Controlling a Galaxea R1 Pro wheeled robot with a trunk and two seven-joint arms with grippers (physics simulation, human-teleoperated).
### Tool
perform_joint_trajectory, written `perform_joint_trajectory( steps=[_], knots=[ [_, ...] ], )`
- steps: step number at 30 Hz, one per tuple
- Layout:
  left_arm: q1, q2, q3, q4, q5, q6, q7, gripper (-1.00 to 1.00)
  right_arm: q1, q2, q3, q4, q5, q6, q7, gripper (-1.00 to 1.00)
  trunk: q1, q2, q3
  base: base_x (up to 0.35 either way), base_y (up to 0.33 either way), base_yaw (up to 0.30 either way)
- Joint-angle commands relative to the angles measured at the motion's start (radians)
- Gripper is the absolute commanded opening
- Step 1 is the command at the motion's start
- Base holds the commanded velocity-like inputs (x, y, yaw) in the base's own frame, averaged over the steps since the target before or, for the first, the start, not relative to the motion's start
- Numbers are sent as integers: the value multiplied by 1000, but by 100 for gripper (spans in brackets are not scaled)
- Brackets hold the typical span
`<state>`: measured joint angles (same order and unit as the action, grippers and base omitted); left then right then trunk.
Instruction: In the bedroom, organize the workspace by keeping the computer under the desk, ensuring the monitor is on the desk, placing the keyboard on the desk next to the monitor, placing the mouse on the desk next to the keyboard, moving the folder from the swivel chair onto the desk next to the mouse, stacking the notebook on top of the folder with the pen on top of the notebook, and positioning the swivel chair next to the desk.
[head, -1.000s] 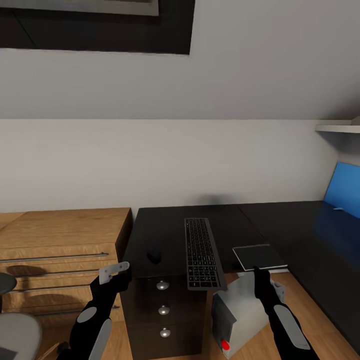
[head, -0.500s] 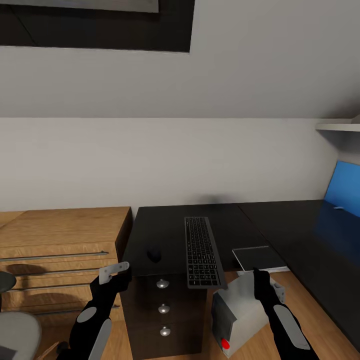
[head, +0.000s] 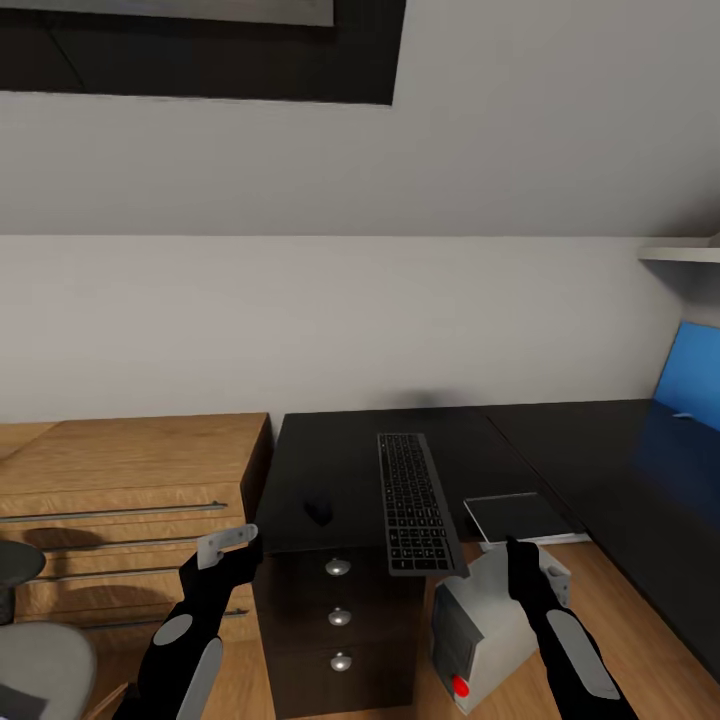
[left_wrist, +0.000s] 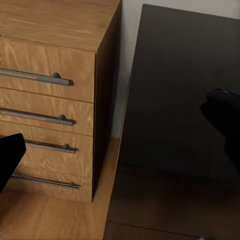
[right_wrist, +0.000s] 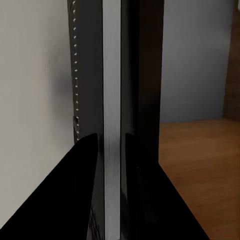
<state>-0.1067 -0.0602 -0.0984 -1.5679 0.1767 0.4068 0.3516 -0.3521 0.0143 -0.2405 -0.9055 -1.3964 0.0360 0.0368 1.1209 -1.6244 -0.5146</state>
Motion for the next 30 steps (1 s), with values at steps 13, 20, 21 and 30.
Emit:
perform_joint_trajectory(
  steps=[13, 20, 21, 30],
  knots=[
    [-1, -2, -3, -2, 10, 2, 9, 100, -1, 1, -3, 0, -10, 3, 5, -100, 11, -22, -10, -1, 4, 0],
    [-1, -3, -3, -3, 10, 2, 9, 100, -1, 1, -3, 0, -10, 3, 1, -100, 23, -43, -20, 0, 0, 0],
    [-1, -3, -3, -3, 10, 2, 9, 100, -1, 1, -3, 0, -10, 3, -2, -100, 23, -43, -20, 0, 0, 0],
    [-1, -3, -3, -4, 10, 3, 9, 100, -1, 0, -3, 0, -10, 2, -24, -100, 46, -85, -39, 0, 0, 0]
  ],
)
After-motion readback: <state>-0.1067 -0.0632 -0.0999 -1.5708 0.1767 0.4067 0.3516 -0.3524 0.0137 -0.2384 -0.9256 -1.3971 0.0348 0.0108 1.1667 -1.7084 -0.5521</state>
